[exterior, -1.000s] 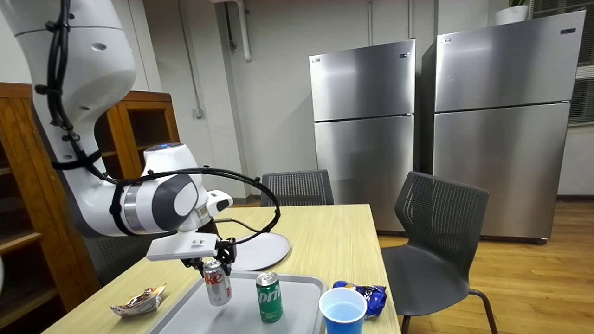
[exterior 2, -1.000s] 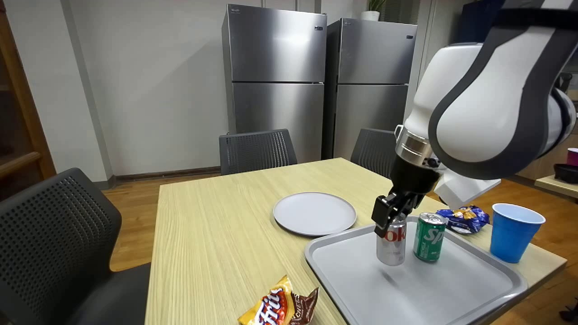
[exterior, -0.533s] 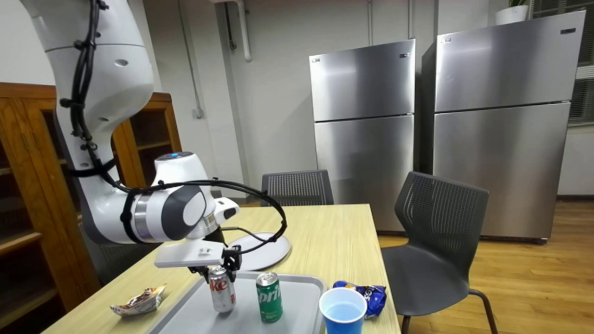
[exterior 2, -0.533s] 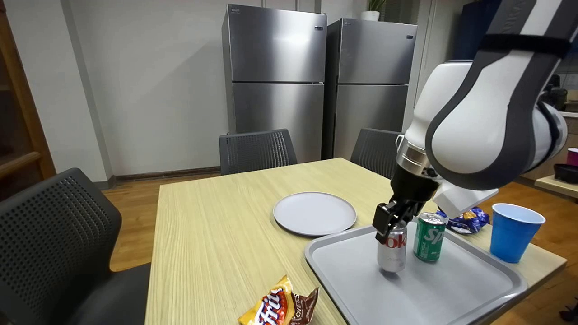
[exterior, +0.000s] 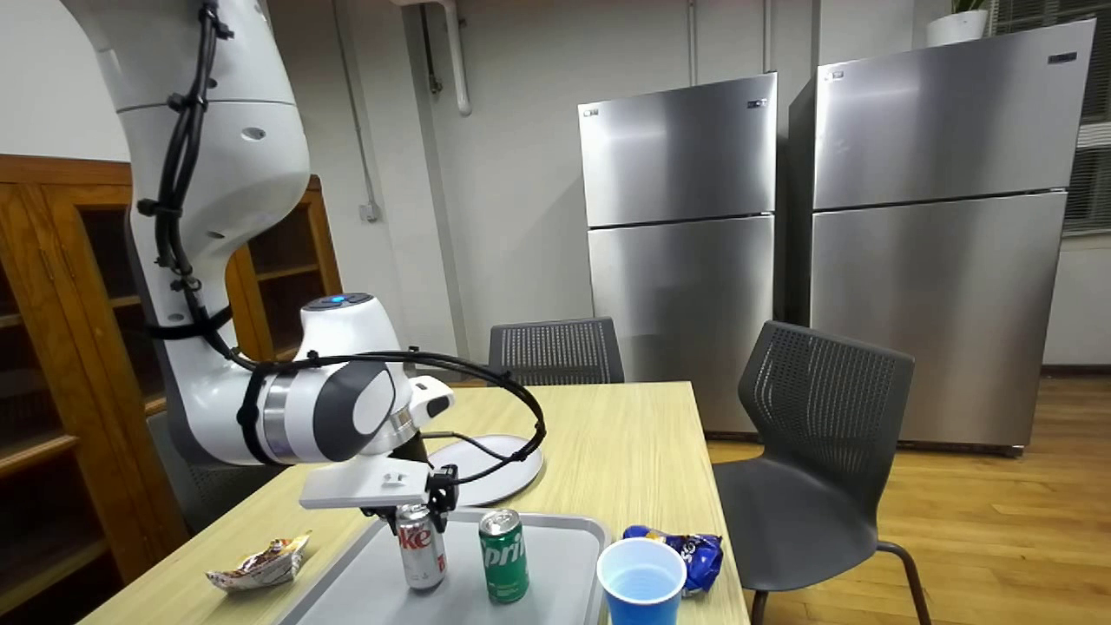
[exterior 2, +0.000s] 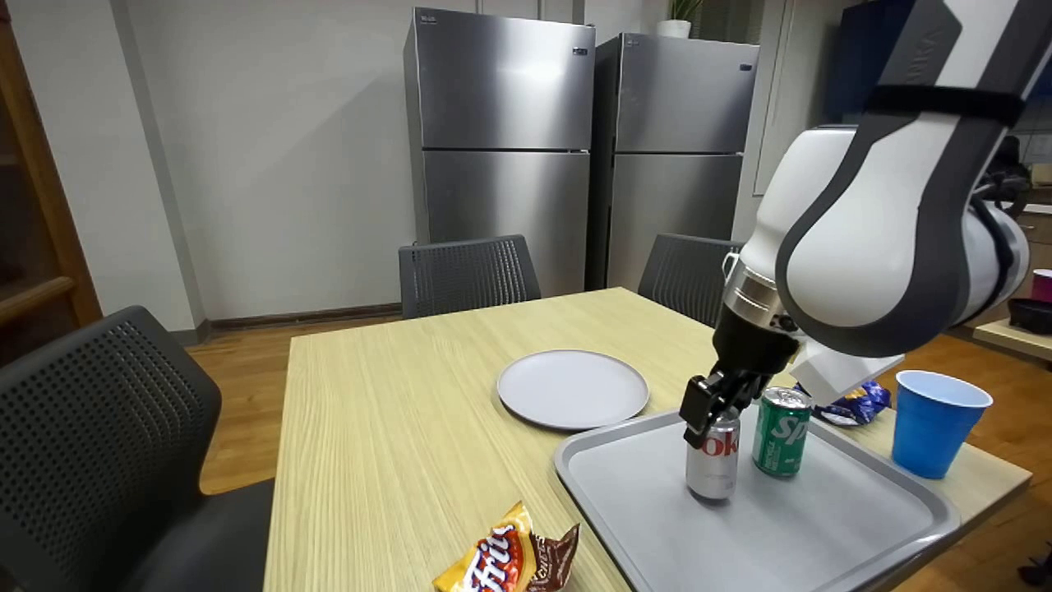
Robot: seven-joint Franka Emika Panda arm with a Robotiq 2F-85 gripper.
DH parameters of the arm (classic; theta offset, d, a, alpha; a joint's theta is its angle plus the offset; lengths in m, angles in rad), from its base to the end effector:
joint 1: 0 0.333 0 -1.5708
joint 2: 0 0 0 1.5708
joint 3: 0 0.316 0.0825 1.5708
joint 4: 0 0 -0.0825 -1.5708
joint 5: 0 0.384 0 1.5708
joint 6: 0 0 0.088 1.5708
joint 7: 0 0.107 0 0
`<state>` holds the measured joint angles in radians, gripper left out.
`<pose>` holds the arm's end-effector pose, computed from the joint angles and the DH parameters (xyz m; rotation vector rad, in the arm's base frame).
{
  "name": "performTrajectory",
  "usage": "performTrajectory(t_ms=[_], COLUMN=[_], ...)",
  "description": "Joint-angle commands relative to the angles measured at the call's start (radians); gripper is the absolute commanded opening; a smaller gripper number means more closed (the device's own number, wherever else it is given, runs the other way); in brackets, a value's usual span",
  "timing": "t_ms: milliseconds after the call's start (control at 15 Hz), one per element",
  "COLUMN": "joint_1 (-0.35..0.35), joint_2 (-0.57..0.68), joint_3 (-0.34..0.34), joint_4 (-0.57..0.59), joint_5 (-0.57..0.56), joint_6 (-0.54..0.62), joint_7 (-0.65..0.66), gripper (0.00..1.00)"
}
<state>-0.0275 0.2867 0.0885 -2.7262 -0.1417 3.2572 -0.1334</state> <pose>0.4083 0.0419 0.1607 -3.0611 -0.5105 -0.3856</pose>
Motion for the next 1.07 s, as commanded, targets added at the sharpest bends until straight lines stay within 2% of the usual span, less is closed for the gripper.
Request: performTrajectory(t_ms=[0, 333, 400, 467, 533, 600, 867, 1000], joint_1=[-0.054, -0.074, -0.072, -0.075, -0.076, -0.079, -0.110, -0.157], joint_2=[0.011, 0.024, 0.023, 0.025, 0.024, 0.021, -0.030, -0.055], joint_3=[0.036, 0.045, 0.042, 0.044, 0.045, 0.046, 0.074, 0.113], joint_4=[0.005, 0.006, 0.006, 0.007, 0.006, 0.004, -0.019, -0.029], joint_5=[-0.038, -0.066, -0.072, -0.076, -0.080, -0.084, -0.112, -0.151], joint_6=[0.035, 0.045, 0.041, 0.043, 0.044, 0.048, 0.067, 0.079], joint_7=[-0.029, -0.030, -0.033, -0.033, -0.034, -0.034, -0.030, -0.018], gripper=[0.38, 0.38, 0.71, 0.89, 0.95, 0.99, 1.00, 1.00])
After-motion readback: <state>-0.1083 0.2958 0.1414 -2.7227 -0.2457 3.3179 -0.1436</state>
